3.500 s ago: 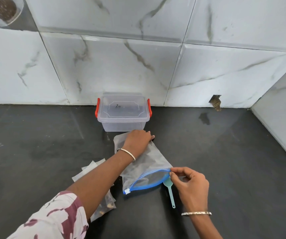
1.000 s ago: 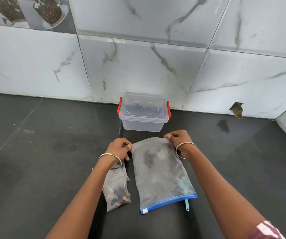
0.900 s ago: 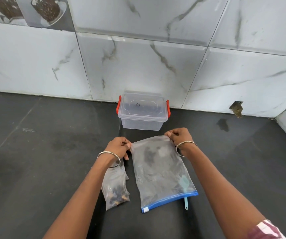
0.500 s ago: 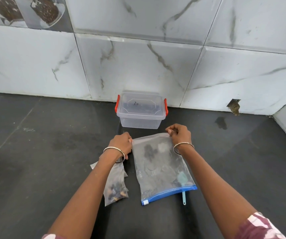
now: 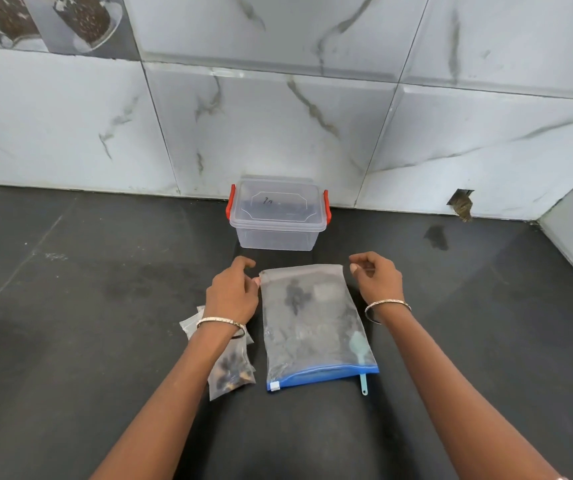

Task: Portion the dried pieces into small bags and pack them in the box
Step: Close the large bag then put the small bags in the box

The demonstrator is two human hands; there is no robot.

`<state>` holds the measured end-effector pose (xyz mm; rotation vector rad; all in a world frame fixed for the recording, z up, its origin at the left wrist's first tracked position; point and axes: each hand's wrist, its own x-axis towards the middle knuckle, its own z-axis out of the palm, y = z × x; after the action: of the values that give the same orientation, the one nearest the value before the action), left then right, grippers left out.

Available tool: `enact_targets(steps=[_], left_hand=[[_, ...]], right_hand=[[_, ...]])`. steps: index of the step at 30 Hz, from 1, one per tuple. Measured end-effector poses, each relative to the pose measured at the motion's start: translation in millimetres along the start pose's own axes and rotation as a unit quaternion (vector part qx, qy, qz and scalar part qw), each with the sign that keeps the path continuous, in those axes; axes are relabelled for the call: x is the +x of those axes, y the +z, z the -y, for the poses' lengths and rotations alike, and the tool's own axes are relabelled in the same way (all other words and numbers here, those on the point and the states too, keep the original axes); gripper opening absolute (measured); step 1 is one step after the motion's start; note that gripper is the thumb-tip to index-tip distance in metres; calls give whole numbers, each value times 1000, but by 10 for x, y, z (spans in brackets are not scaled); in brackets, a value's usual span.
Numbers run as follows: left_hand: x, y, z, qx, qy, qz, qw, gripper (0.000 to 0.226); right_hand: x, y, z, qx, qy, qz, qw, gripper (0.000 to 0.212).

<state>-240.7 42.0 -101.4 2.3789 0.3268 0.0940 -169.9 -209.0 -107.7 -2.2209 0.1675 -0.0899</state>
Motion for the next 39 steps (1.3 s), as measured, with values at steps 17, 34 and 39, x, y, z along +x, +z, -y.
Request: enact_targets(steps=[17, 34, 39], left_hand=[[-1370, 203, 280, 79, 104, 133, 982, 36], [-1278, 254, 245, -44, 169, -83, 981, 17], [-1143, 16, -71, -194, 133, -148, 961, 13]], right_hand=[[-1438, -392, -232, -93, 67, 15, 993, 24], [-1303, -632, 145, 447, 242, 100, 855, 11], [-1145, -860, 451, 473, 194, 92, 855, 9]])
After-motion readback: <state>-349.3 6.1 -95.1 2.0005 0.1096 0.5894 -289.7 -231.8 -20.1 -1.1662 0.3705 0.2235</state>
